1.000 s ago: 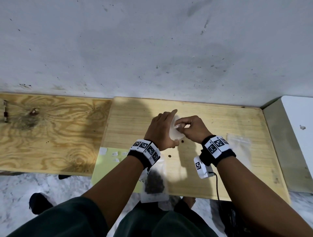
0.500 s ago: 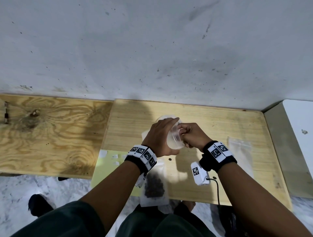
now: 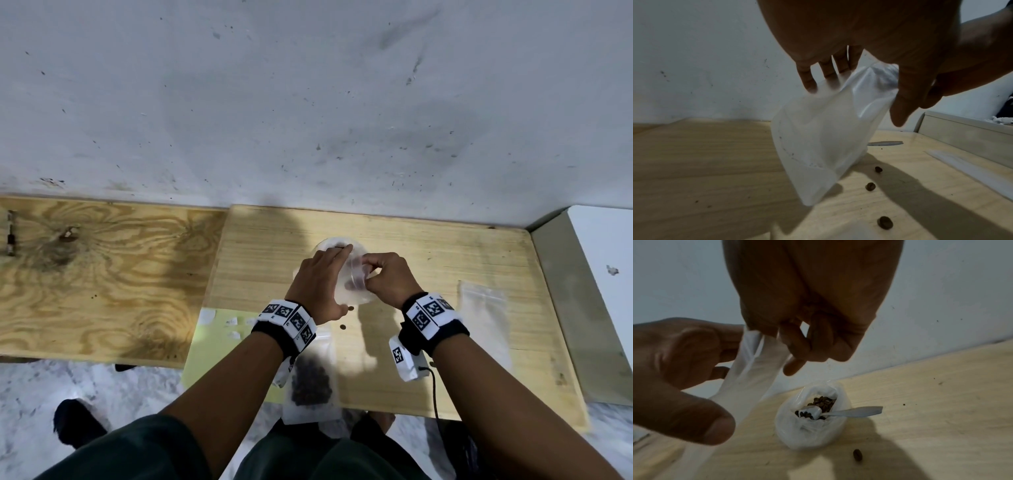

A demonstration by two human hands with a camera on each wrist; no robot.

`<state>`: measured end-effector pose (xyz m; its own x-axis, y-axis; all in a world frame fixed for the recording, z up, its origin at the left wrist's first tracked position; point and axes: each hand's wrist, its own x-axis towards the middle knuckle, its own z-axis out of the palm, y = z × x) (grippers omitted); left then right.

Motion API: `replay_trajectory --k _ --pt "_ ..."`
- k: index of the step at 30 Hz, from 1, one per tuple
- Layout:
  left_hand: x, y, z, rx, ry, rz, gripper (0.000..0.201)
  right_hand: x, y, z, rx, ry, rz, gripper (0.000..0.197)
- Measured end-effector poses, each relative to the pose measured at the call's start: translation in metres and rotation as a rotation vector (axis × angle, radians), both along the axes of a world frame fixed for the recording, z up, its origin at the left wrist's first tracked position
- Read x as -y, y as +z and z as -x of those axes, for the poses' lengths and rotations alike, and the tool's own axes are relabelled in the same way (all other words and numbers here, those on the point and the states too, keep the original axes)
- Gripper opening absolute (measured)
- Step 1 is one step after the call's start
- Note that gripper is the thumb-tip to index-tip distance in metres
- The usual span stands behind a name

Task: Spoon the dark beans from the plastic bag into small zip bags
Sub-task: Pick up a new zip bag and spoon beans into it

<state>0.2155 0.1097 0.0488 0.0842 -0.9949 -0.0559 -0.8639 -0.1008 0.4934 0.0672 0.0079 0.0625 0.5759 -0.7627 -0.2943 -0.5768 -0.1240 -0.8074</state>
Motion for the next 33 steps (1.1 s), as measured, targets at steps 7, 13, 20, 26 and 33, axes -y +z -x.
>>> replay_trajectory --k 7,13,20,26,33 --pt "-0.005 0.001 0.002 -0.119 0.046 0.000 0.099 -0.005 -0.006 -0.001 -0.082 0.022 0.030 0.022" --pt "-0.007 -0.009 -0.004 -0.247 0.197 -0.039 0.085 0.002 -0.010 0.019 0.081 -0.176 -0.192 0.018" --pt "0.003 -0.021 0.002 -0.361 0.373 -0.089 0.079 0.034 -0.033 0.091 -0.054 -0.567 -0.144 0.013" --pt "0.016 -0.031 0.018 -0.388 0.396 -0.157 0.077 0.032 -0.063 0.111 -0.218 -0.457 -0.139 0.015" --pt "0.020 -0.037 0.024 -0.387 0.438 -0.202 0.080 0.025 -0.077 0.073 -0.186 -0.303 -0.196 0.041"
